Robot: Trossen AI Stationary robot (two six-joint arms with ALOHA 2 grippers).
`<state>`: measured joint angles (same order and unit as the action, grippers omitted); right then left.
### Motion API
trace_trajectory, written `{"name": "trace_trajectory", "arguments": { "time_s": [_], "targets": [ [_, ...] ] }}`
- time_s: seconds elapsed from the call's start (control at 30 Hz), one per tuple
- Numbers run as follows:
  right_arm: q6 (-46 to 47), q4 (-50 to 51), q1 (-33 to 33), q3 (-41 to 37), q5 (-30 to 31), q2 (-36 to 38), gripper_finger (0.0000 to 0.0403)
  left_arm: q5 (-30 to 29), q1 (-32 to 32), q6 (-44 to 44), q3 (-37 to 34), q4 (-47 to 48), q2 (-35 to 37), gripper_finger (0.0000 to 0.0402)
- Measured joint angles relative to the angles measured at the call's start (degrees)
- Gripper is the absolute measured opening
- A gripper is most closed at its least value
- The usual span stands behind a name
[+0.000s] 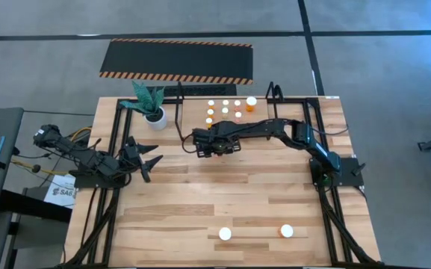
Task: Pick and place medicine bottles onto shelf by color
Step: Put the small pink pill bottle aligned with the other yellow pill bottles on the shelf
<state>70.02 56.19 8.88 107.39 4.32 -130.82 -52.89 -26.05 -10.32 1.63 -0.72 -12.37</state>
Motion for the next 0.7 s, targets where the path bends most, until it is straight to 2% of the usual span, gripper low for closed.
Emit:
{"name": "trace_trajectory", "arguments": {
  "time_s": [0.13,0.27,0.7],
  "targets": [
    [-0.02,0.05,0.00,0.00,0.00,0.00,0.0283,0.00,0.01,0.00,0.00,0.01,0.00,0.0208],
    [0.00,0.15,0.00,0.00,0.00,0.00,0.0265,0.01,0.01,0.00,0.00,0.01,0.00,0.0208],
    [0.46,0.58,0.00,0.00,-1.31,0.00,0.0137,0.01,0.01,-0.01,0.00,0.01,0.00,0.0208]
  ]
}}
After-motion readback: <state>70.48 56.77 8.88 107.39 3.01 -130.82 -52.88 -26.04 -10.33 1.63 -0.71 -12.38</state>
